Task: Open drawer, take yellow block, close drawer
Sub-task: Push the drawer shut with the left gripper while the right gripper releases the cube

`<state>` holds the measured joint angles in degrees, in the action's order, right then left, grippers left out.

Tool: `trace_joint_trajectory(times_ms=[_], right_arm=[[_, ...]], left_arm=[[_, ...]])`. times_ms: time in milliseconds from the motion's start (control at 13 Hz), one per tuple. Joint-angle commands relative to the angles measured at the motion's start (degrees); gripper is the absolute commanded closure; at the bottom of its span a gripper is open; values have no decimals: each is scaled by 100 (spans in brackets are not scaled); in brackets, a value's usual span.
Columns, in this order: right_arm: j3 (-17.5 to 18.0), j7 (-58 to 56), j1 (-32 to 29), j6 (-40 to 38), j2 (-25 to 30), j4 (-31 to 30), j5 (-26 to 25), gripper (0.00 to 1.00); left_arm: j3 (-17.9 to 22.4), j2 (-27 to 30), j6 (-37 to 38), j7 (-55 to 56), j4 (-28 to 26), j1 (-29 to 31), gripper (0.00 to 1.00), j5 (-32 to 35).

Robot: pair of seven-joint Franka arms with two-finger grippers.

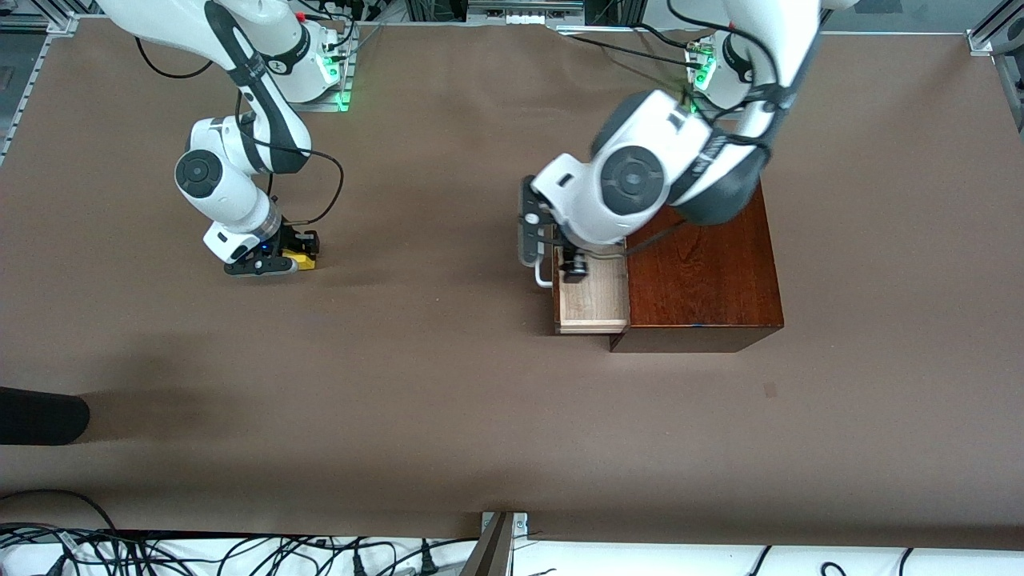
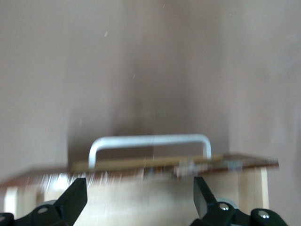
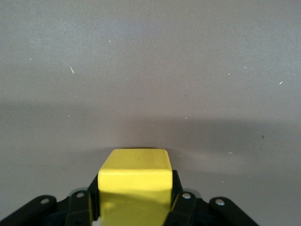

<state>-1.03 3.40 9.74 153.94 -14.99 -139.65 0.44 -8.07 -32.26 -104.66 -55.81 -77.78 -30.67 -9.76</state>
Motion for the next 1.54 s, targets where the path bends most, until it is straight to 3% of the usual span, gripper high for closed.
trace_joint_trajectory(times_ms=[0, 77, 308, 385, 462, 769, 923, 1462], right_arm=[[86, 12, -121, 145, -4, -89, -106, 57], [86, 3, -121, 145, 5, -89, -115, 42], [86, -49, -147, 101, 119, -54, -106, 26], [94, -84, -156, 101, 189, -54, -115, 5], [94, -250, -182, 84, 303, -37, -106, 0], [94, -804, -464, 48, 654, 25, -106, 0], [164, -797, -472, -371, 909, 269, -106, 0], [279, -454, -481, -4412, 1130, 2948, -18, 0]], left_arm=[[77, -246, -404, -308, 211, -447, 0, 53], [77, -263, -554, -308, 159, -596, 0, 297], [86, -281, -591, -229, -166, -984, 0, 730], [86, -299, -643, -194, -298, -1054, 0, 817], [86, -403, -678, -150, -316, -1064, 0, 914], [86, -492, -670, -114, -553, -1099, 0, 1704], [165, -448, -617, -114, -676, -1064, 0, 1732], [191, -281, 296, 132, -668, -660, 0, 1776]])
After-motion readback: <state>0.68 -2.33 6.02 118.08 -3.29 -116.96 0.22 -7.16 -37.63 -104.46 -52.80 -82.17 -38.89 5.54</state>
